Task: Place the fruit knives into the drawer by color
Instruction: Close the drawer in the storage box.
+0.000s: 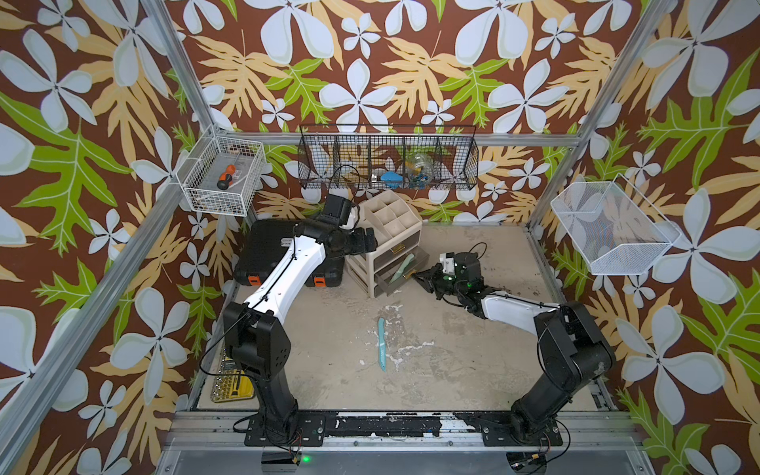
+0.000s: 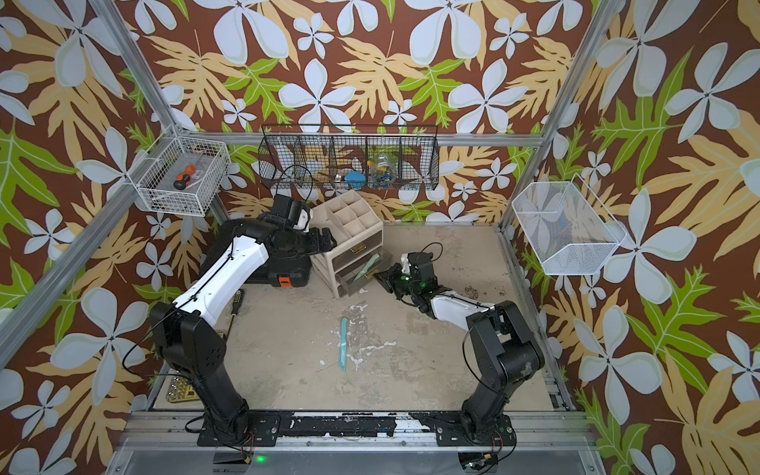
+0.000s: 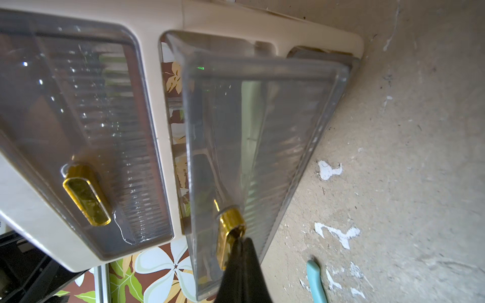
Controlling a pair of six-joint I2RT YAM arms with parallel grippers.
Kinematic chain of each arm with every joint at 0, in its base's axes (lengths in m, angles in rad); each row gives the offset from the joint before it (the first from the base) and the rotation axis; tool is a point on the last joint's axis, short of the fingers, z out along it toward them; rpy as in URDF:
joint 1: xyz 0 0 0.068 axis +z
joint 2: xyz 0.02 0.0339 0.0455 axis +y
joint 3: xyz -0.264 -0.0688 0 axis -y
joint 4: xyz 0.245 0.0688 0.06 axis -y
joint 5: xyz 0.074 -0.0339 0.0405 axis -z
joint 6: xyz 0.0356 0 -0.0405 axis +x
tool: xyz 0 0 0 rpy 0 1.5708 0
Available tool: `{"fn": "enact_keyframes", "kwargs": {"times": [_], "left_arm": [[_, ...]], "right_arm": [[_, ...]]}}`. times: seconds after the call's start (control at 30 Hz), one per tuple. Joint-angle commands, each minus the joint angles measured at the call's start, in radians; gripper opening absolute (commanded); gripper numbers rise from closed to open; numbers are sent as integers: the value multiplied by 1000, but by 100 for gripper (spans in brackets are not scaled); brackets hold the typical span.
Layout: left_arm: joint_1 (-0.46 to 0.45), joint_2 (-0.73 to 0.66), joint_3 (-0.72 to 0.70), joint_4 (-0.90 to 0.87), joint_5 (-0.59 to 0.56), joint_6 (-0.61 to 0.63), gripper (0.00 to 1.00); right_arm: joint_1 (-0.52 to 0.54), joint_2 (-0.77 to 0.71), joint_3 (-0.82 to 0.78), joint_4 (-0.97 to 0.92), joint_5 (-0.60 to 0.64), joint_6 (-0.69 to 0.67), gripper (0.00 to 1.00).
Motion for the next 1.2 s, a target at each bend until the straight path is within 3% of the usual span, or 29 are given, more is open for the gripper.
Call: {"fn": "enact_keyframes", "kwargs": {"times": [0.0,0.73,1.1,1.17], "left_arm": [[3,5,6,1,14,-4,96],[4,11,12,3,12,-4,96],[4,11,18,4,12,-4,97],[4,9,17,3,12,-4,97]], "right_arm": [[1,27,19,74,1,28,0],[14,219,157,263,-76,150,0],[19,186,124,225,-52,145,0],[19,169,94,229,-46,147,18]]}}
